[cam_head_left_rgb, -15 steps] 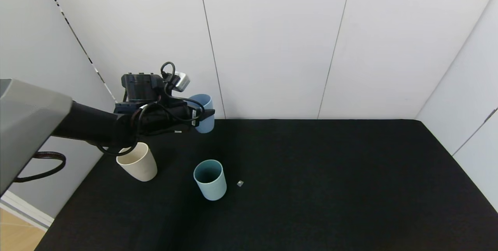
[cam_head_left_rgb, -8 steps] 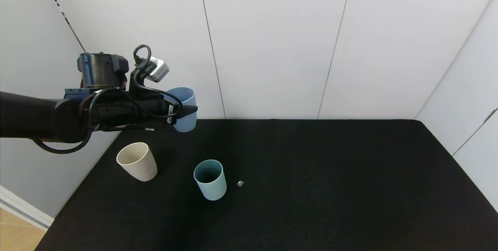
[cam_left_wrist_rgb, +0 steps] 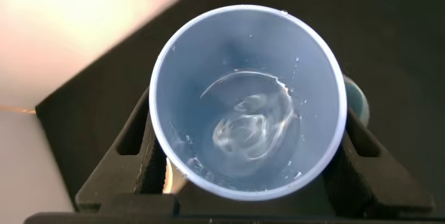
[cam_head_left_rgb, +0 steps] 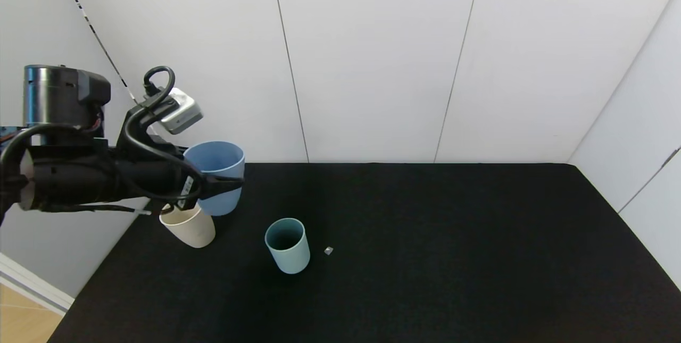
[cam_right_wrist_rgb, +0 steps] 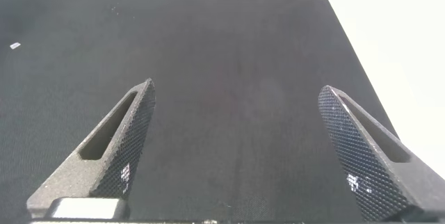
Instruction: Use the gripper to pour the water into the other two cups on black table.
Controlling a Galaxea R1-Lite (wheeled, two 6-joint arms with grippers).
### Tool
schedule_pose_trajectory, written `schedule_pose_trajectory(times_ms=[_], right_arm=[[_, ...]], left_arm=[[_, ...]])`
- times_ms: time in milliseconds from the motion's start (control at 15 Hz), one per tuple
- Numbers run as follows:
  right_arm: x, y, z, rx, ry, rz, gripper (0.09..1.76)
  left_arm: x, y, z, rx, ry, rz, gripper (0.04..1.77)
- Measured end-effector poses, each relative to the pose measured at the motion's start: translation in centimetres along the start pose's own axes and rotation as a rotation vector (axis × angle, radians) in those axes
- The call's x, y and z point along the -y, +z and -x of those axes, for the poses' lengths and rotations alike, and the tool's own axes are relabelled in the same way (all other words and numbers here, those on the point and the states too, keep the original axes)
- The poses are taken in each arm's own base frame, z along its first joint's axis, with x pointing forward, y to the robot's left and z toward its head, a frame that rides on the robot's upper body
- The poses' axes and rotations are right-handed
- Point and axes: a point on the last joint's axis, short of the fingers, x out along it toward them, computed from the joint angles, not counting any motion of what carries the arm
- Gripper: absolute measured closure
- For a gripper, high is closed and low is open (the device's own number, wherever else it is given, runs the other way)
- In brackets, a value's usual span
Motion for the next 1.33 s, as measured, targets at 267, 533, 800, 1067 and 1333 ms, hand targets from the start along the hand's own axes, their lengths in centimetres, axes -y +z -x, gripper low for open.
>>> schedule_pose_trajectory(times_ms=[267, 533, 800, 1067, 1333], right_arm=[[0.0, 0.0, 0.0, 0.000, 0.000, 0.000, 0.14], [0.0, 0.0, 0.0, 0.000, 0.000, 0.000, 0.14], [0.0, 0.0, 0.0, 0.000, 0.000, 0.000, 0.14], [0.0, 0.0, 0.0, 0.000, 0.000, 0.000, 0.14], [0.0, 0.0, 0.0, 0.000, 0.000, 0.000, 0.14]], left_arm=[[1.4, -0.4, 2.5, -0.060, -0.040, -0.062, 0.57], [2.2, -0.7, 2.1, -0.123, -0.047, -0.143, 0.57], [3.6, -0.8, 0.0, -0.212, -0.056, -0.201, 0.57], [4.3, -1.2, -2.3, -0.290, -0.057, -0.260, 0.57], [4.8, -1.4, -3.8, -0.354, -0.035, -0.339, 0.57]])
